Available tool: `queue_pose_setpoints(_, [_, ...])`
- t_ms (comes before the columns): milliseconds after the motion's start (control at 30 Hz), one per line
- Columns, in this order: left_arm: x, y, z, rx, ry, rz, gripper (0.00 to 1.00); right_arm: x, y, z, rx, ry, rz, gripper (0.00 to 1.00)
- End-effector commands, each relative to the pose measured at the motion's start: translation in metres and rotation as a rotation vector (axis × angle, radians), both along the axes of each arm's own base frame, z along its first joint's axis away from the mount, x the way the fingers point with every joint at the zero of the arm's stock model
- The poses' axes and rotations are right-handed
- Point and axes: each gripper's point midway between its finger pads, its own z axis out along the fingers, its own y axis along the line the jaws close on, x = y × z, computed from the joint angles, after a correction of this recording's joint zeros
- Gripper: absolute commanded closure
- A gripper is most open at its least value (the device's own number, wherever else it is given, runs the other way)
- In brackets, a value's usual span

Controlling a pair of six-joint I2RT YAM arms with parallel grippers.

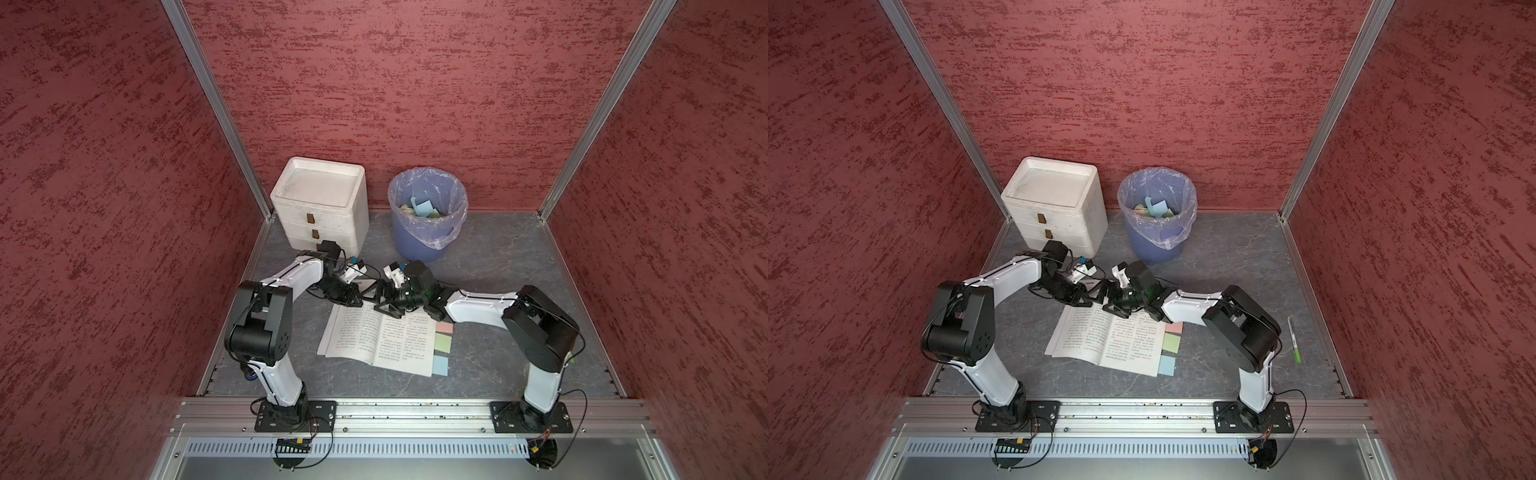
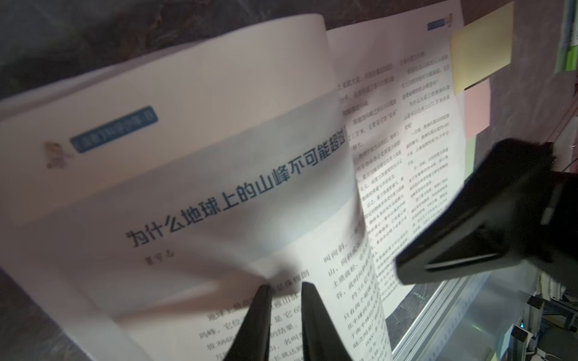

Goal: Peel off the used sticky note
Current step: Open the book at the center of the board, then tear off the note from the book.

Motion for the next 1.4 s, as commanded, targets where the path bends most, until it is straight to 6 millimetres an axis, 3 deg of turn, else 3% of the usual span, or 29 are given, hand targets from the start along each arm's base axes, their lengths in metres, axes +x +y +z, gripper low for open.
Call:
queue_pose_setpoints(0, [0.01,0.014,-0.006,0.098,-0.069,-0.017,0.8,0.002,-0.026,0.027,-0.008,-0.089,-0.014,0.01])
queue_pose_setpoints(133, [0.017,0.03,0.001,0.168,-0.129,-0.014,0.8,0.005,-0.074,0.015,-0.137,-0.088,-0.075,0.02])
queue_pose_setpoints(267, [0.019,0.028,0.034,0.085,-0.177,0.009,0.8,0.009,-0.133,0.011,-0.3,-0.098,-0.161,0.02])
queue_pose_setpoints(467, [0.005,-0.007,0.087,-0.085,-0.252,-0.056,0.7,0.009,-0.219,0.008,-0.507,-0.094,-0.309,0.02])
queue_pose_setpoints(600, [-0.005,-0.049,0.096,-0.105,-0.254,-0.181,0.49,0.007,-0.256,-0.002,-0.573,-0.055,-0.373,0.01])
queue_pose_setpoints(733, [-0.008,-0.088,0.09,-0.122,-0.22,-0.279,0.38,0.006,-0.27,-0.019,-0.576,-0.001,-0.396,0.02])
queue_pose_setpoints(867, [-0.006,-0.121,0.07,-0.122,-0.201,-0.361,0.33,0.009,-0.272,-0.04,-0.564,0.048,-0.384,0.05])
queue_pose_setpoints(1000, [0.004,-0.15,0.056,-0.136,-0.214,-0.399,0.33,0.02,-0.259,-0.054,-0.493,0.071,-0.335,0.25])
queue_pose_setpoints(1133, [0.013,-0.174,0.035,-0.123,-0.221,-0.423,0.4,0.032,-0.251,-0.069,-0.476,0.097,-0.312,0.3])
queue_pose_setpoints(1367, [0.03,-0.199,0.001,-0.059,-0.238,-0.436,0.66,0.048,-0.246,-0.082,-0.453,0.109,-0.293,0.31])
